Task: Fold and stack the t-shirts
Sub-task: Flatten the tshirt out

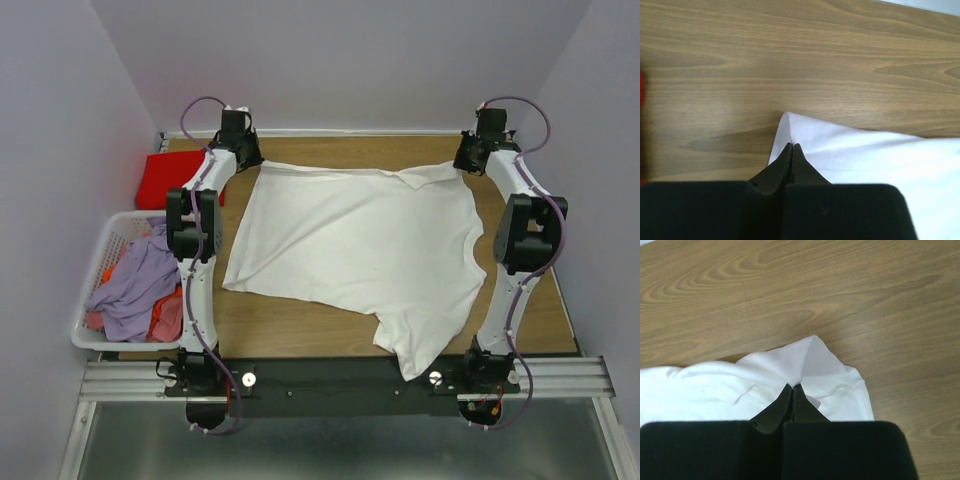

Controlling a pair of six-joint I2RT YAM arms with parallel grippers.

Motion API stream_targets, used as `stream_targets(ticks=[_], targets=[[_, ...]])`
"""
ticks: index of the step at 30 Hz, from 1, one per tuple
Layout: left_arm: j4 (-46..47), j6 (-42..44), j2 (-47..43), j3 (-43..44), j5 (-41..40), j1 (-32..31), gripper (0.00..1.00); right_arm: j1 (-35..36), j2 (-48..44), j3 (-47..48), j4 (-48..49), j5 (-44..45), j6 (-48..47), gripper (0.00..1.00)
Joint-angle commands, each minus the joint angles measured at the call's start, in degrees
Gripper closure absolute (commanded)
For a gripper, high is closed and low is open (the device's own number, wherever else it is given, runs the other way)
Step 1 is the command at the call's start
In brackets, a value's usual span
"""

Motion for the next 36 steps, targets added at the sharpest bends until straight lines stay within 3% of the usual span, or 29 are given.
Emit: stream_targets(ticks=[1,10,21,29,36], targets=[[-1.74,-0.07,-0.91,1.72,4.24,1.70,1.00,-0.82,-2.86,0.32,0.86,-3.57,2.56,1.00],[-5.25,0.72,-5.66,-0.39,4.16,1.79,1.00,-2.49,-12.10,-9.00,-0.73,-6.21,6.16,1.00],[-8.76,0.63,-13.56,-5.22,0.29,1.79,1.00,-2.76,-18.96,-12.61,-4.76,-12.18,11.53,1.00],[-8.60,1.07,-15.68,-9.09,-1.12,2.14,1.00,-2.76,-21.86,-16.30,-6.79,-10.96,12.06,1.00],[-6.84,-0.33,-9.36,-2.25,2.30,2.14,1.00,-2.76,-15.45,-7.71,-6.71,-12.62,13.02,0.99]])
